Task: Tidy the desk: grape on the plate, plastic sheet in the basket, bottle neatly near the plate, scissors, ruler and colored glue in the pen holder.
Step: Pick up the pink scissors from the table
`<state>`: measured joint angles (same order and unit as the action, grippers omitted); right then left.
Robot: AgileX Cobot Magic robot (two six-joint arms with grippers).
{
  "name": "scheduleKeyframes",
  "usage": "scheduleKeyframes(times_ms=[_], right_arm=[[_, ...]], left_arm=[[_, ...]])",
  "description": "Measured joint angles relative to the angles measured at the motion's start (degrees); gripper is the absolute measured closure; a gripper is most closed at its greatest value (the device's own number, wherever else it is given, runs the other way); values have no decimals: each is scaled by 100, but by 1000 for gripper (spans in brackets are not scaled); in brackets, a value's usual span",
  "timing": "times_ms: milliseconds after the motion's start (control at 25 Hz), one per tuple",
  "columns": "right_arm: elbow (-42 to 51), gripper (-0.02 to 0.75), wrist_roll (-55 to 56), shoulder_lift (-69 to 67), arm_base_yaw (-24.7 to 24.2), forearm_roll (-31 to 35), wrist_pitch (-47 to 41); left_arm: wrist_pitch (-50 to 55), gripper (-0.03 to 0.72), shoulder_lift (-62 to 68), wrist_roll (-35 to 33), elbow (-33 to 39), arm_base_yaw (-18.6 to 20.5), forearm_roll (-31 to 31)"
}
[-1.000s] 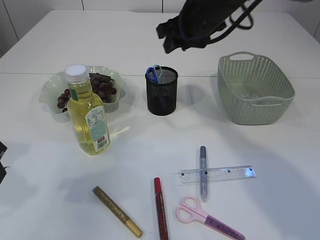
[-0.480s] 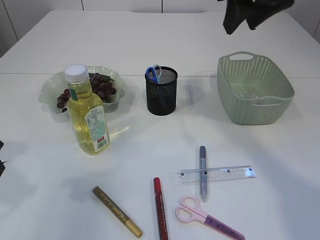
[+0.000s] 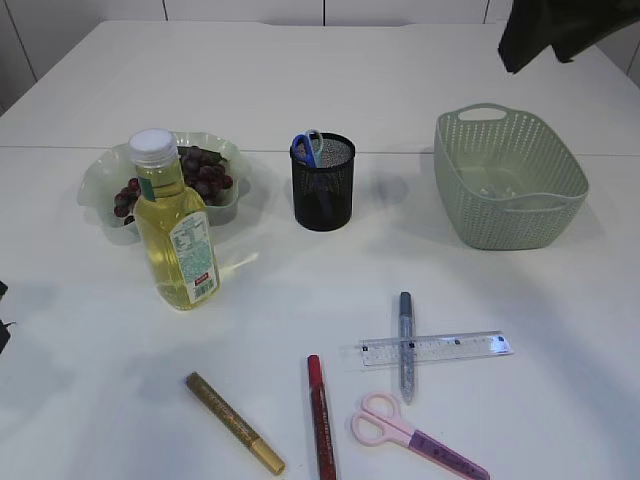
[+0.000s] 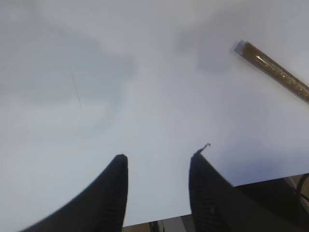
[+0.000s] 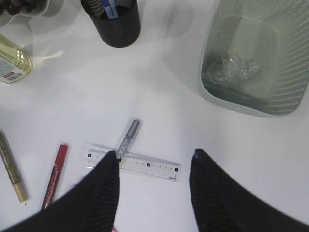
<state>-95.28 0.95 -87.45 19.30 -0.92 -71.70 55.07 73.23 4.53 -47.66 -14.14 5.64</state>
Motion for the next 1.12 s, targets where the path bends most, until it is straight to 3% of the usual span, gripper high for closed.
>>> scheduleKeyframes(times_ms=[200, 600, 1120], right_arm=[[312, 354, -22, 222, 0, 0, 0], [2317, 353, -213, 576, 287, 1, 23], [2472, 354, -295, 589, 373, 92, 299]], left_arm=[[0, 379, 0, 0, 0, 0, 0], [0, 379, 0, 0, 0, 0, 0], [0, 379, 0, 0, 0, 0, 0]])
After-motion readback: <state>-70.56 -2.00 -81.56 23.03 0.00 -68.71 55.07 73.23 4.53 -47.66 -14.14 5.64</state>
